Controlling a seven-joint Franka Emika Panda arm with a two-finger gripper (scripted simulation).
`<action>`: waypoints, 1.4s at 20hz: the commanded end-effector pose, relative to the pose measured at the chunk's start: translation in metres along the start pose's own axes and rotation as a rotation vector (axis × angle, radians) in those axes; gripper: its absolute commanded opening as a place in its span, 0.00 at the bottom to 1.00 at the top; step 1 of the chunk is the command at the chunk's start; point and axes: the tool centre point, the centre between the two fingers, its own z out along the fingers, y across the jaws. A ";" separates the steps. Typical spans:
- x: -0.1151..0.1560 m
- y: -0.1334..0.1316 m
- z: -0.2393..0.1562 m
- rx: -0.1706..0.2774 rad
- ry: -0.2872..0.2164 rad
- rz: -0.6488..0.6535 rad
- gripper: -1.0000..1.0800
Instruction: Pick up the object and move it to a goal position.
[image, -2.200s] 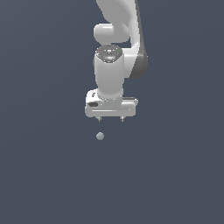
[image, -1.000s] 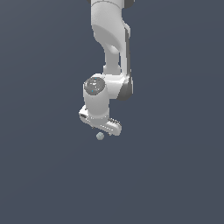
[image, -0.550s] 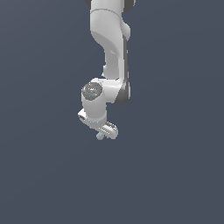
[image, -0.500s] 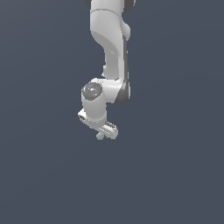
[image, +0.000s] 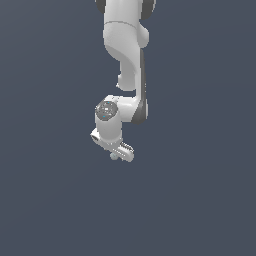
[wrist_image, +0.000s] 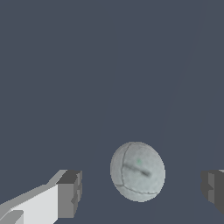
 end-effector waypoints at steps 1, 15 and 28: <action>-0.001 0.001 0.013 0.000 0.000 0.002 0.96; 0.001 0.000 0.024 0.000 0.000 0.002 0.00; -0.004 0.003 0.000 0.000 0.000 0.002 0.00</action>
